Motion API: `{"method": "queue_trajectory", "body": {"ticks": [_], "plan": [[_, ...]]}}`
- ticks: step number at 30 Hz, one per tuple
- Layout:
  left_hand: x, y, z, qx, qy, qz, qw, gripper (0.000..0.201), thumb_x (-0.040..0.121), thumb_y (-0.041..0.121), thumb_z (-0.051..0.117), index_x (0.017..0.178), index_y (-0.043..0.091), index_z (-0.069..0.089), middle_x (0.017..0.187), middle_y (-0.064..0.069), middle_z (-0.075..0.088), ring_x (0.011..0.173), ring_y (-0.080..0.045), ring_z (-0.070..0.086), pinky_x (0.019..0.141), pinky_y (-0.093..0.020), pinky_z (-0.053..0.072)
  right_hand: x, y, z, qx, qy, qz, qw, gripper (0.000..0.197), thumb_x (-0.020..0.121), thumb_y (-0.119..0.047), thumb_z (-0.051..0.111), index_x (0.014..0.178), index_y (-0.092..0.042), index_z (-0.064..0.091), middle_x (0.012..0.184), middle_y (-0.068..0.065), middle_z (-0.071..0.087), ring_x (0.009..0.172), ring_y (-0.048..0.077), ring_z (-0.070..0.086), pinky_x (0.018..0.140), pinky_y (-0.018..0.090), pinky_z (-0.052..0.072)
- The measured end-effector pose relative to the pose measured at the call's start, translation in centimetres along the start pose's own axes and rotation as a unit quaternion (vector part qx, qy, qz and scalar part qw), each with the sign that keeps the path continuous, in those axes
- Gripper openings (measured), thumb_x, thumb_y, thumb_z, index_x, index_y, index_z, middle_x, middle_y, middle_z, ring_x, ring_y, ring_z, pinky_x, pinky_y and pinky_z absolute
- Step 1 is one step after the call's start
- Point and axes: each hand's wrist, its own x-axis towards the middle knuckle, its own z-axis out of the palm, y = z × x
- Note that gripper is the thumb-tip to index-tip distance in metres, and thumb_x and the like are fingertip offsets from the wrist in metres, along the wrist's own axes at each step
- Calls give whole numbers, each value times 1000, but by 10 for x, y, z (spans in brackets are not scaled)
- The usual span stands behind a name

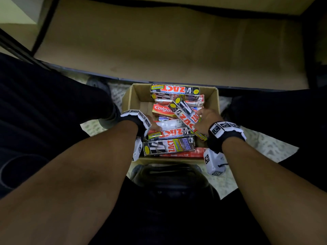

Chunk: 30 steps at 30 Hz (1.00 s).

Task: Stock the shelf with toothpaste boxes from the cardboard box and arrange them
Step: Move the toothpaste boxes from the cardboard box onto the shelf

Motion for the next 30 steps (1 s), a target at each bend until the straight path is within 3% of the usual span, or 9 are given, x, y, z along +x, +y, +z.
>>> {"method": "queue_trajectory", "body": {"ticks": [3,5,9,12,15,18,20,26,30], "plan": [[-4,-2,-1,-9,1,12,1000,46,82,61,67,81,15,57,83,-4,55,71,-17,51,59,-22,35,-4,3,1,30,-6,28,999,45,76,-23,74,120,-22,64,120,3,66,98,20,66,83,26,53],[-10,-5,-1,-7,25,31,999,69,68,74,69,103,16,65,103,-2,63,91,-22,60,76,-29,45,-5,7,3,41,-8,39,998,44,78,-22,76,120,-20,64,119,2,65,92,18,60,76,22,46],[-25,-10,1,-18,51,72,996,47,89,40,68,122,8,61,111,-5,60,97,-21,55,67,-21,39,-11,5,3,70,-37,67,995,42,79,-27,77,115,-12,63,109,3,65,85,20,60,58,19,42],[-33,-8,-1,-13,50,40,998,50,92,36,66,127,1,58,113,-12,58,99,-23,54,79,-27,39,-12,1,3,114,-61,91,987,48,76,-32,81,114,-9,62,99,6,65,75,21,63,54,21,43],[-35,-10,-7,-60,41,9,997,44,89,36,69,111,-1,64,99,-13,60,84,-23,56,75,-30,42,-14,-5,4,132,-66,95,984,47,75,-33,83,110,-10,61,88,6,65,69,20,64,55,23,45],[-43,-8,-9,-122,48,2,991,35,89,37,68,91,2,63,77,-9,61,52,-15,58,51,-22,46,-15,-10,7,119,-67,94,986,47,73,-35,83,103,-11,57,84,3,62,66,18,61,57,23,45],[-50,1,-10,-153,59,-4,986,30,89,37,68,86,9,59,72,-2,58,55,-13,55,48,-22,40,-12,-13,11,117,-71,93,986,49,69,-37,84,100,-10,57,85,4,62,64,17,60,52,22,43],[-41,7,3,-148,62,35,986,43,72,52,78,86,12,72,92,-5,74,83,-28,70,75,-32,55,-11,-23,28,105,-57,68,990,100,57,-49,87,141,-20,41,142,4,48,119,28,56,97,39,51],[-37,10,5,-186,63,34,980,42,76,54,75,69,19,53,79,-5,51,76,-20,49,66,-28,38,-9,-25,31,134,-49,57,988,89,71,-49,82,143,-19,40,140,3,50,120,26,56,82,30,45]]}}
